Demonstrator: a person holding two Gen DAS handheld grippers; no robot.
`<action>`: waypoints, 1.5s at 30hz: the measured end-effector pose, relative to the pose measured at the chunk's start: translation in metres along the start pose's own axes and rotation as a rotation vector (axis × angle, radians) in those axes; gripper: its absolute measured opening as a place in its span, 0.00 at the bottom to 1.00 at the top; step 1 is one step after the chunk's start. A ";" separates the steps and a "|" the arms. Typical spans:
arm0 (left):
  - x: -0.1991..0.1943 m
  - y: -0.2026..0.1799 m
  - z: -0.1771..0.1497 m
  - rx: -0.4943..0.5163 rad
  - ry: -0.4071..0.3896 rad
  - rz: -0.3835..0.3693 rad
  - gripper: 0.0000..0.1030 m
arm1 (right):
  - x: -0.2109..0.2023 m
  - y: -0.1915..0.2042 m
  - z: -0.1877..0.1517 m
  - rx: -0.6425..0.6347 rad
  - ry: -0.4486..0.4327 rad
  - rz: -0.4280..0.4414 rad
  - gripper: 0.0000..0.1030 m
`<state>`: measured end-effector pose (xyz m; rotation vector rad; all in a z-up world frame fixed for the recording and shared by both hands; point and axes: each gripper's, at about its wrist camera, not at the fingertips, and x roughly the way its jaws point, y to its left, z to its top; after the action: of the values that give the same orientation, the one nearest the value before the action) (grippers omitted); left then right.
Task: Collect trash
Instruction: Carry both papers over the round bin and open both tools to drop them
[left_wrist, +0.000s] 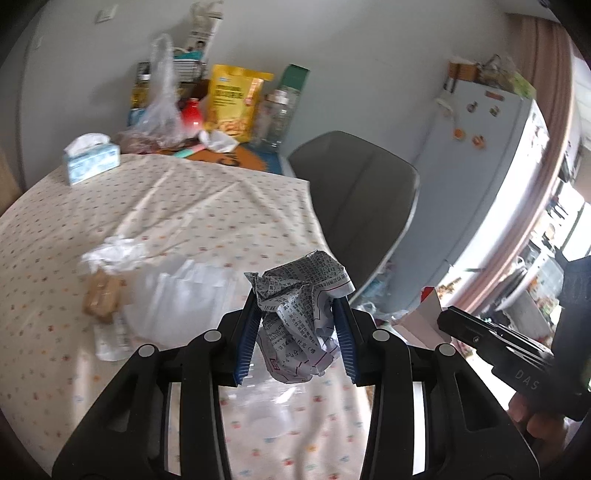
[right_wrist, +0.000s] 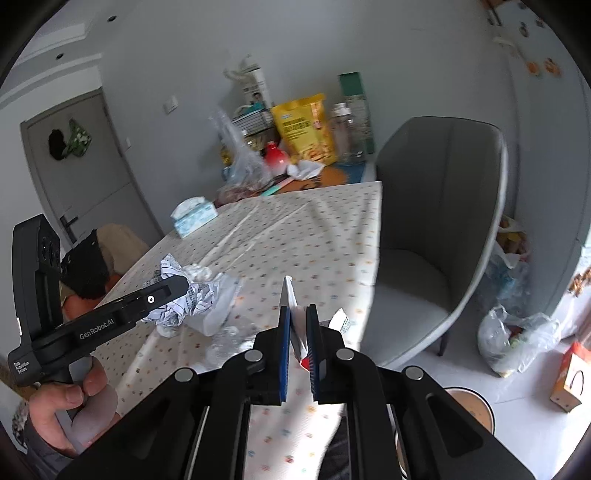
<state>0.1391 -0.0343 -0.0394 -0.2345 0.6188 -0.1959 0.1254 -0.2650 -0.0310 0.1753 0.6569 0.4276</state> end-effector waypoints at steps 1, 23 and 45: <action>0.002 -0.005 0.000 0.008 0.004 -0.007 0.38 | -0.003 -0.005 -0.001 0.006 -0.002 -0.006 0.09; 0.089 -0.118 -0.029 0.148 0.183 -0.110 0.38 | -0.018 -0.133 -0.058 0.225 0.048 -0.133 0.10; 0.152 -0.156 -0.059 0.206 0.328 -0.086 0.38 | 0.005 -0.213 -0.103 0.402 0.073 -0.126 0.51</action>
<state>0.2083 -0.2310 -0.1262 -0.0288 0.9079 -0.3835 0.1346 -0.4518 -0.1760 0.4983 0.8173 0.1770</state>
